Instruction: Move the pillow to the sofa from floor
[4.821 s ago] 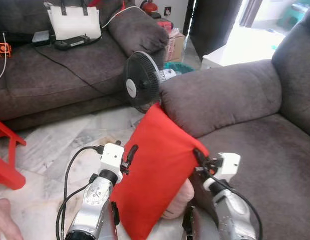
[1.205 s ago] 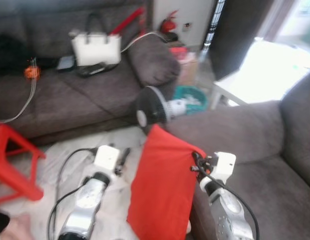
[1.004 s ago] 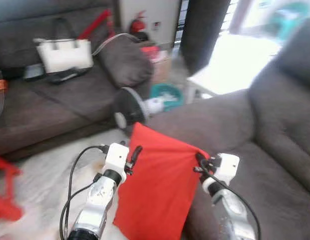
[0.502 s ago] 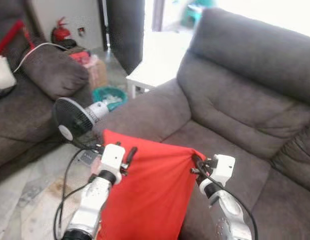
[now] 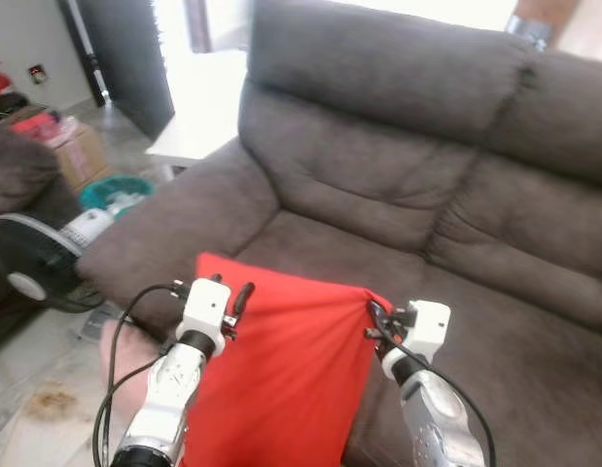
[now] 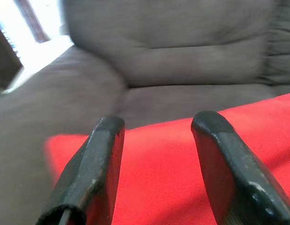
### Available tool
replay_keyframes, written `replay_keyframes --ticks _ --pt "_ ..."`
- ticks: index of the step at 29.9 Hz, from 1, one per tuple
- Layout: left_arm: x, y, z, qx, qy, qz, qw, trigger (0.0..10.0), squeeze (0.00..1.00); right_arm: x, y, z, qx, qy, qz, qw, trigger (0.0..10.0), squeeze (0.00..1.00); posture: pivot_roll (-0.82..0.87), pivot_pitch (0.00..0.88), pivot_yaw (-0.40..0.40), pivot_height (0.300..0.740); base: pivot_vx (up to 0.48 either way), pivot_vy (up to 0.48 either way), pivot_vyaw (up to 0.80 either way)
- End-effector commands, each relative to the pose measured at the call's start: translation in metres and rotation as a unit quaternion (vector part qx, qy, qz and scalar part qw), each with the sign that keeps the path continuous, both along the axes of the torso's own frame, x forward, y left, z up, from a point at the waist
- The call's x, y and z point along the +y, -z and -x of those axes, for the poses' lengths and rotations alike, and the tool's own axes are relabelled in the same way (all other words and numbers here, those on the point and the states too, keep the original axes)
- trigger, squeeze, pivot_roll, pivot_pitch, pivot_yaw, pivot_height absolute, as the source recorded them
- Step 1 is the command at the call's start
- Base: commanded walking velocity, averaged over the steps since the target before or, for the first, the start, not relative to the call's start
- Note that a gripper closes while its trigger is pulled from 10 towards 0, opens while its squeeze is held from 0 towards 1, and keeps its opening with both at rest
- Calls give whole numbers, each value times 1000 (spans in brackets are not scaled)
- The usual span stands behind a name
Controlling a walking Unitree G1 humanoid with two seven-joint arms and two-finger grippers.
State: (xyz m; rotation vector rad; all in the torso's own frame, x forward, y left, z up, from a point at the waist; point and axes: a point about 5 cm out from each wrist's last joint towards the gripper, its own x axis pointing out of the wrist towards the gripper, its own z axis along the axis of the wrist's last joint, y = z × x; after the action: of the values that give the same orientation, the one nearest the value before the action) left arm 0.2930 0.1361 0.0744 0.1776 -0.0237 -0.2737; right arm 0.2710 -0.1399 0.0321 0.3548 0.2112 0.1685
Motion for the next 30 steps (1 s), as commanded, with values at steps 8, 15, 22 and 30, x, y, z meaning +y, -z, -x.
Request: replay_keyframes --ticks 8,15,22,30 --pt "-2 3 2 6 8 -9 1000 10000 0 -15 -26 -12 -68 36 6 997 10000 0 105 57 -55 740 0 -172 -788" --pt "-3 3 2 5 9 -8 1000 10000 0 -16 -26 -12 -71 41 5 997 10000 0 106 58 -54 740 0 0 -675" --pt "-3 3 2 5 10 2 1000 10000 0 -16 -26 -13 -71 41 5 997 10000 0 108 55 -55 740 -40 0 0" --pt "-4 2 2 5 12 4 1000 10000 0 -15 -26 -14 -71 39 5 997 10000 0 108 54 -55 740 -269 0 0"
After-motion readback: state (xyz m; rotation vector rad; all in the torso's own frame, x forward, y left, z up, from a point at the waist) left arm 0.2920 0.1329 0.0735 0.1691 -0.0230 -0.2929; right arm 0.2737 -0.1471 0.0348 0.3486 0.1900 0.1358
